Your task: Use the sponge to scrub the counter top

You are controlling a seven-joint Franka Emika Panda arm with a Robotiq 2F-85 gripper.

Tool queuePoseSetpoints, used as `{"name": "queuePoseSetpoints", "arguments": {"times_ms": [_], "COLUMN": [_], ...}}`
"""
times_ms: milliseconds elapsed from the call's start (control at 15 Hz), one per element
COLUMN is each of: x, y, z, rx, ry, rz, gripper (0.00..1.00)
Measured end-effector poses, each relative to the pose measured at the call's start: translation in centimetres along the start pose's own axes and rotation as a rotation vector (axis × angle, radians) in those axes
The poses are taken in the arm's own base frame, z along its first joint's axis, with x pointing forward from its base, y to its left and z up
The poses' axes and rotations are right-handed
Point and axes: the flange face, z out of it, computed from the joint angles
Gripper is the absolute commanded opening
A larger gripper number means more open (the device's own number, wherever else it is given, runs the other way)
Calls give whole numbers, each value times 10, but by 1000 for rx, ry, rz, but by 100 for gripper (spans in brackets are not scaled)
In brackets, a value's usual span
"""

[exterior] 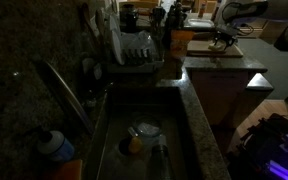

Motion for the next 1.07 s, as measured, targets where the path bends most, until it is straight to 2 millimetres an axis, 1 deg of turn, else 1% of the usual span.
{"name": "queuePoseSetpoints", "arguments": {"times_ms": [67, 133, 333, 467, 600, 867, 1067], "x": [1, 3, 11, 18, 26, 39, 39], "y": [-1, -1, 2, 6, 13, 24, 22], "z": [-2, -3, -7, -9, -11, -10, -12], "rx": [-1, 0, 0, -3, -7, -5, -3], "ry": [-1, 0, 2, -1, -6, -21, -27], "rz": [-1, 0, 8, 20, 46, 110, 121], "gripper": [44, 39, 16, 5, 0, 1, 1]}}
